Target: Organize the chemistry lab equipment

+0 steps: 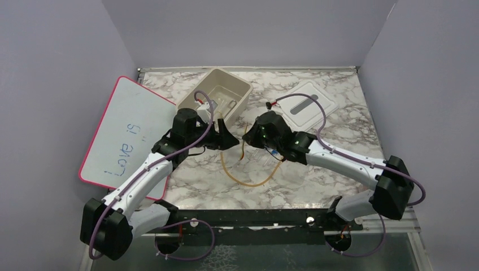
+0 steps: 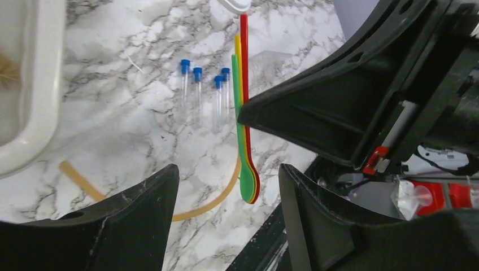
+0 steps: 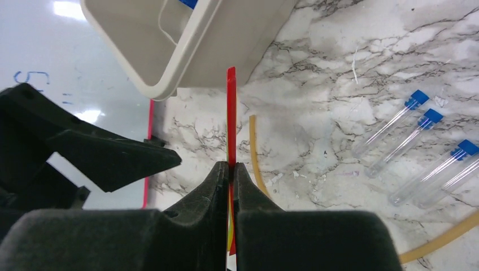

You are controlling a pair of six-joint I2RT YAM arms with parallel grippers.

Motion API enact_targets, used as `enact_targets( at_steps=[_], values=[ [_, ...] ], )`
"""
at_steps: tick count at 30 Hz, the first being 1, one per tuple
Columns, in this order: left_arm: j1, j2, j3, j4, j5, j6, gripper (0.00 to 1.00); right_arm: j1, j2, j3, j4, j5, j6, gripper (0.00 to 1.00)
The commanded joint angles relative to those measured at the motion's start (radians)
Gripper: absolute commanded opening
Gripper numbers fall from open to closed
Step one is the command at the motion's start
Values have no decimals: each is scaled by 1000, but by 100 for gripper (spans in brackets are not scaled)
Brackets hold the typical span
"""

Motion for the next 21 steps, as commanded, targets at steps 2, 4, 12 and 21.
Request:
enact_targets(
  at_steps=[2,4,12,21],
  values=[
    [-11,9,-44,185,158,-123,65,-14,-113,-65,122,28,-6,9],
    [-22,14,-44,214,180,-128,65,-16,-139,-81,137,23,-2,9],
    [-44,64,-38,290,168,-169,48,-20,-178,-110,202,-50,15,9],
    [-90,96,-7,321,116,-114,23,-20,-204,-147,235,-69,33,10]
  ],
)
